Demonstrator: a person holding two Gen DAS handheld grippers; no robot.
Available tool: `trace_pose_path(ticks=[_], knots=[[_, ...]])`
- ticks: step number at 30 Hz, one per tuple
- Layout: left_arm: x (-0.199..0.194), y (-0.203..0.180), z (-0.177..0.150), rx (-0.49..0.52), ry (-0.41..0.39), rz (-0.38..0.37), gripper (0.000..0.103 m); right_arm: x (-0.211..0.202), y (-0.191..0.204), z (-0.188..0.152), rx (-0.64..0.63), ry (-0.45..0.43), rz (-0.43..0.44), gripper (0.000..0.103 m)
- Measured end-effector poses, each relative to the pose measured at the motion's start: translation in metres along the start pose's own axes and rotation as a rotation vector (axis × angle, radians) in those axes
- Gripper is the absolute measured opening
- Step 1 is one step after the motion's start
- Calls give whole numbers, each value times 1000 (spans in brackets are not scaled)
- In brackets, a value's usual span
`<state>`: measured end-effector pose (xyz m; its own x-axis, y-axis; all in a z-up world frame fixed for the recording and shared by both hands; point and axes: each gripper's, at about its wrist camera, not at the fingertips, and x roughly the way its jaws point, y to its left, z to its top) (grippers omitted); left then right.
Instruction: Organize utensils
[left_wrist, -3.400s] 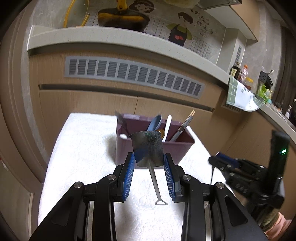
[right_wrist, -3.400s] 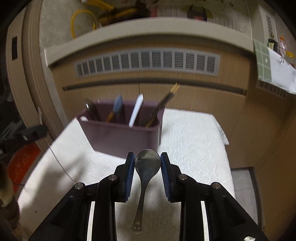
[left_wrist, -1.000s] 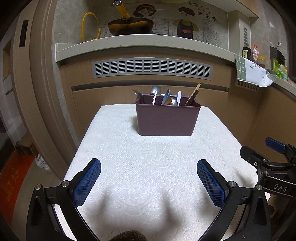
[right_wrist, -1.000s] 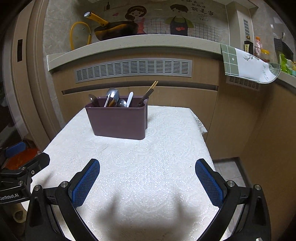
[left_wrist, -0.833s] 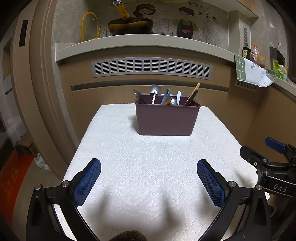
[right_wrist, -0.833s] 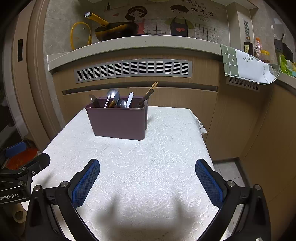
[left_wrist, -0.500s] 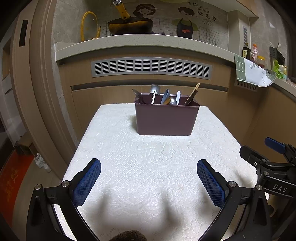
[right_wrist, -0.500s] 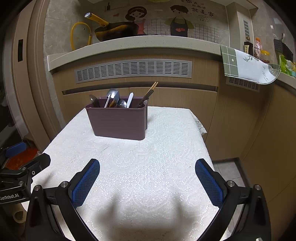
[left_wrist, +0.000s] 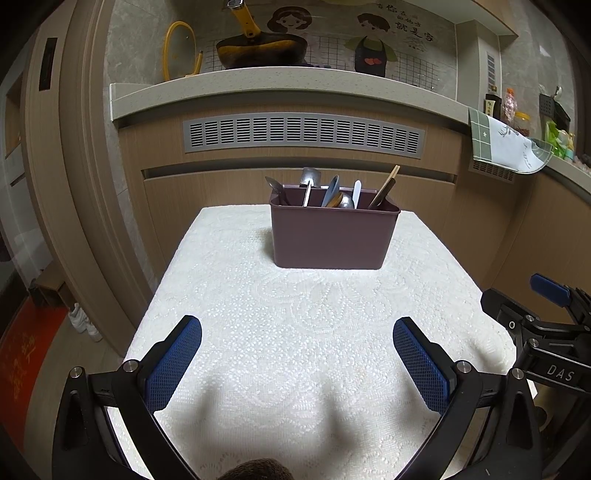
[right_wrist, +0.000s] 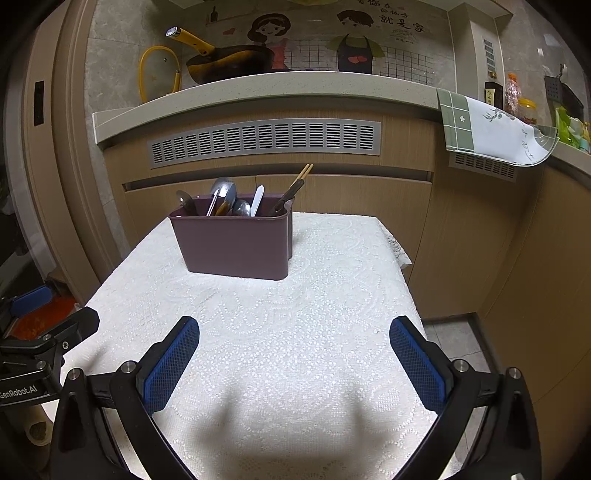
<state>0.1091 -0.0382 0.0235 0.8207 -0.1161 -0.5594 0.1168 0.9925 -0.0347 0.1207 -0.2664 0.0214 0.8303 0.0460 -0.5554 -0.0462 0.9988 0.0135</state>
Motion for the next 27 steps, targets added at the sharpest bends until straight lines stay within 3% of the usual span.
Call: trace_pose_path(ticks=[27], knots=[[-2, 2, 0, -8, -4, 5, 103, -1, 4, 1, 1, -2, 4, 103]])
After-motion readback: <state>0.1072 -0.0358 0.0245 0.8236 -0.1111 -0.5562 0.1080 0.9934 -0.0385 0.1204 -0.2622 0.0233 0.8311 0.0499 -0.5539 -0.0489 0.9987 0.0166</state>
